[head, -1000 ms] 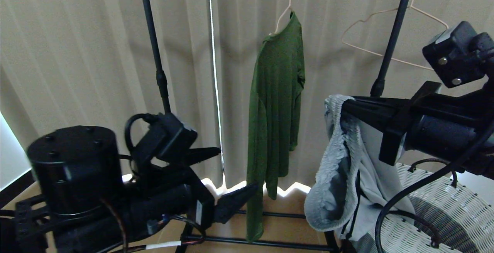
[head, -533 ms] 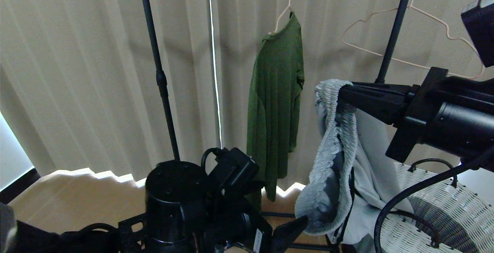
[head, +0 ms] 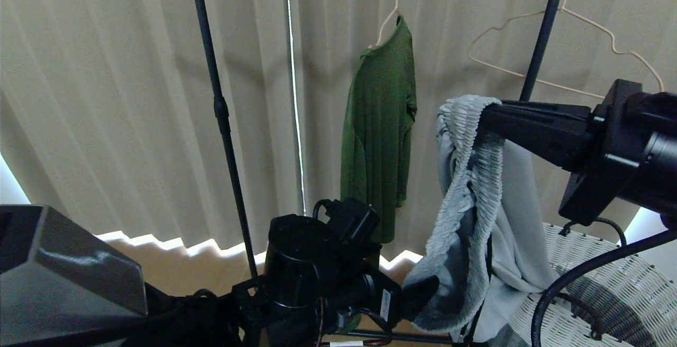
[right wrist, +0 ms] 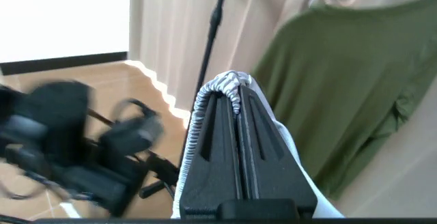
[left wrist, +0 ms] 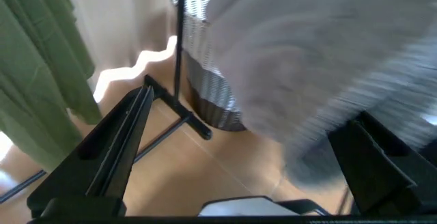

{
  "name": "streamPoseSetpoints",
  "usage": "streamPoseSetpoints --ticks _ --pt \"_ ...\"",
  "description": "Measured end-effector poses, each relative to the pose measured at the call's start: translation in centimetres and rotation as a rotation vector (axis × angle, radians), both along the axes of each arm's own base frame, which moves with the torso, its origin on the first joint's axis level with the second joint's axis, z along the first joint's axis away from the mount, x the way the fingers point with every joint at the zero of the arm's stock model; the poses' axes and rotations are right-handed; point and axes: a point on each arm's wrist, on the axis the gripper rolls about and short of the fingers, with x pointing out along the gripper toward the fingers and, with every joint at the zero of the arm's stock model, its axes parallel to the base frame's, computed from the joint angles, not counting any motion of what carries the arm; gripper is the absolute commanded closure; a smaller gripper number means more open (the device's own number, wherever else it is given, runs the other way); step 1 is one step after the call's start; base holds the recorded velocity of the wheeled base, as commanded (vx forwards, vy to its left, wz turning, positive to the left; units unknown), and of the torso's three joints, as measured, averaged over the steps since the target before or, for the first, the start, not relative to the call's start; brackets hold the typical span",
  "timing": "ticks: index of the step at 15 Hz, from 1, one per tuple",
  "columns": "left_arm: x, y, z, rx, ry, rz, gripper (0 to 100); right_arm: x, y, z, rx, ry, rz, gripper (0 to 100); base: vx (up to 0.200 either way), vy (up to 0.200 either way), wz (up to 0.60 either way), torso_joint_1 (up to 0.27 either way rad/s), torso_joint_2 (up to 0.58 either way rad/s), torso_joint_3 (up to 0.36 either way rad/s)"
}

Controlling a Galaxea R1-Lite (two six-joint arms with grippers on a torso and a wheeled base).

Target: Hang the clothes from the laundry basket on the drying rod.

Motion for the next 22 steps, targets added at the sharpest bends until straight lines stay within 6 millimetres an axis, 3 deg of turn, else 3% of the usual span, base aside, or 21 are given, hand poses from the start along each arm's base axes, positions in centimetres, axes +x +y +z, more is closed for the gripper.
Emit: streamPoseSetpoints --ticks 2,3,8,12,16,20,22 --pt "0.5 0.2 -1.0 0.028 0.019 0.022 0 -0.2 -0.2 0.1 0.006 -0.006 -0.001 100 0.0 0.0 0.0 0.0 0.0 0.0" --pt "0.5 0.3 -1.4 0.037 0.027 0.026 100 -0.3 -0.3 0.2 0.007 -0.008 -0.001 100 0.0 0.0 0.0 0.0 0.0 0.0" --pt "-0.1 1.9 -2.0 0.072 0.015 0.094 100 0.4 -0.8 0.0 0.0 -0.001 -0.042 100 0.0 0.0 0.0 0.0 0.0 0.0" --pt "-0.3 5.2 0.1 0.082 -0.105 0.158 100 2.8 -2.1 -0.8 -0.054 0.005 -0.168 100 0.0 0.0 0.0 0.0 0.0 0.0" --pt "0.2 10.6 6.5 0.154 -0.15 0.289 100 5.1 -3.0 -1.4 -0.097 0.007 -0.259 100 0.0 0.0 0.0 0.0 0.0 0.0" --pt "0.5 14.1 17.2 0.067 -0.28 0.417 100 6.1 -3.4 0.3 -0.063 -0.047 -0.295 100 0.0 0.0 0.0 0.0 0.0 0.0" --pt "0.3 14.9 21.0 0.044 -0.35 0.444 100 6.9 -3.5 1.6 -0.04 -0.081 -0.316 100 0.0 0.0 0.0 0.0 0.0 0.0"
